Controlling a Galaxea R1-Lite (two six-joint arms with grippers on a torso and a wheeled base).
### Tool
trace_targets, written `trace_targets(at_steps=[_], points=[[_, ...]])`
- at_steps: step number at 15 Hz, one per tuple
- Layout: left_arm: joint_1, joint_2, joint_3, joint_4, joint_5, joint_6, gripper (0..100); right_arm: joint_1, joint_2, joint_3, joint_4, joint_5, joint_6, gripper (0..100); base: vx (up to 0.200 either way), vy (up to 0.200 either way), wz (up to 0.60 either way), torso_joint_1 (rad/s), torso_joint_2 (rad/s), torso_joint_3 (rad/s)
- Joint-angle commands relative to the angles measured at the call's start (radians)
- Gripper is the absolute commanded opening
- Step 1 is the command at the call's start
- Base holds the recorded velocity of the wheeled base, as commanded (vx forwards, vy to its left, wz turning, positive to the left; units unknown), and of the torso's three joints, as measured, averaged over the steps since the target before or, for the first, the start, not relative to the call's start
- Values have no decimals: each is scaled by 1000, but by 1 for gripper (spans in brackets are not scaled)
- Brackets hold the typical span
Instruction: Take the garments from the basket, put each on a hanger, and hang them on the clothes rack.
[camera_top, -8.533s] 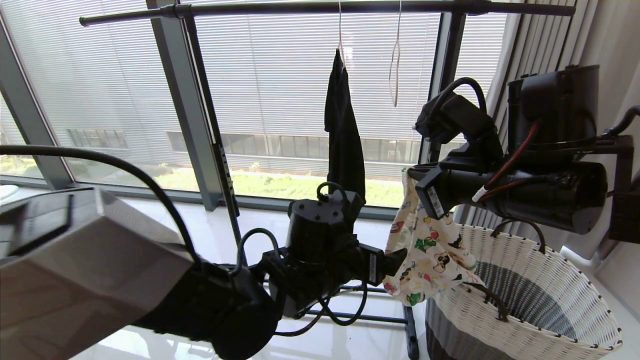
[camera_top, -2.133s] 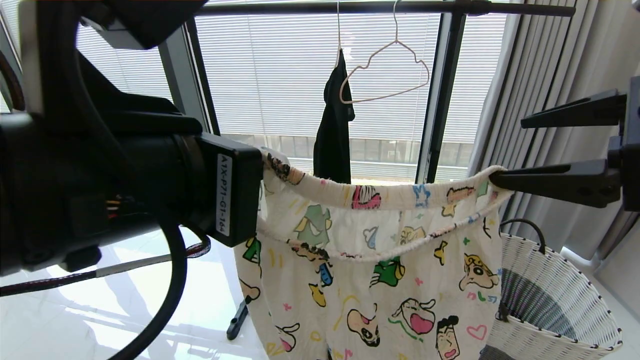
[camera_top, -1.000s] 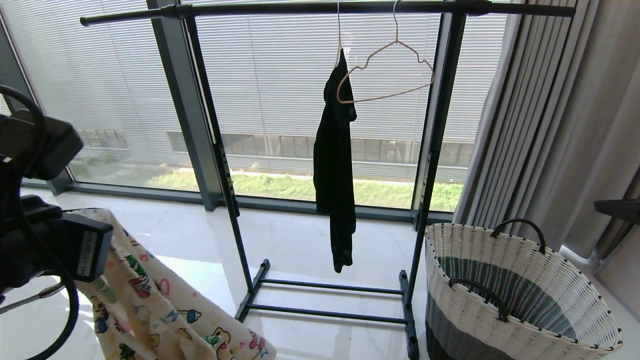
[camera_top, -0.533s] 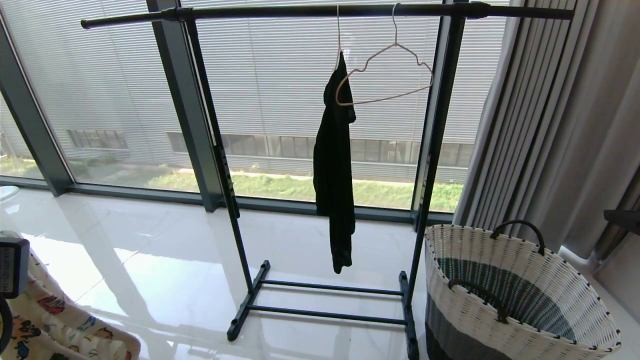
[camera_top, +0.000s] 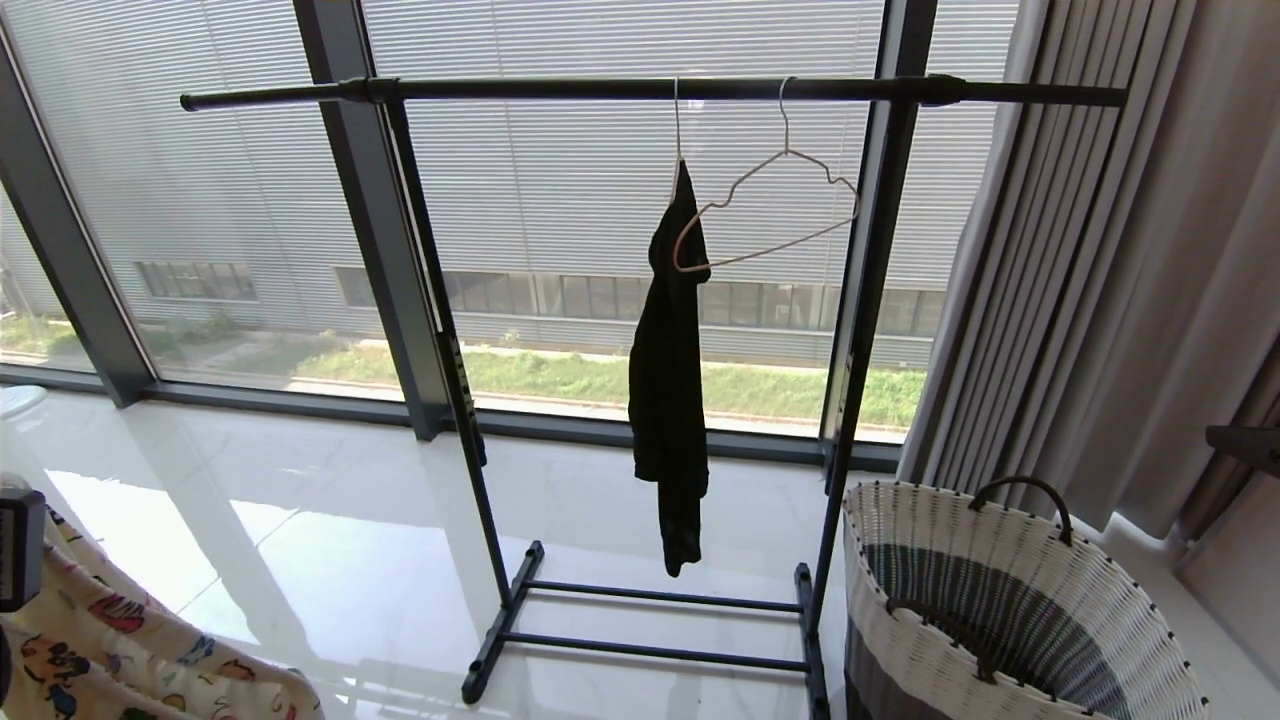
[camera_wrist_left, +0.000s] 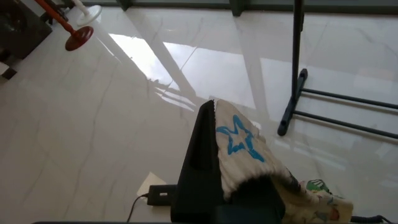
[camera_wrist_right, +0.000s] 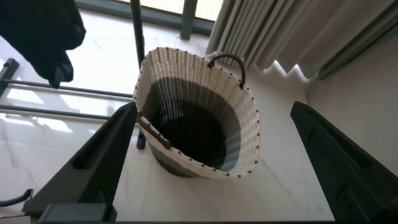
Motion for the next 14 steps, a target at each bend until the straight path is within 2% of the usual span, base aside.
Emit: trace_targets(at_steps=[1,14], points=[[-2,-1,1,0,0,0,0,0,2,0,1,0,0,100,0,0,0,188,-471,-286],[-8,-15,10,0,-20,1,0,0,3,5,-1,1,0,100,0,0,0,211,-491,-280]])
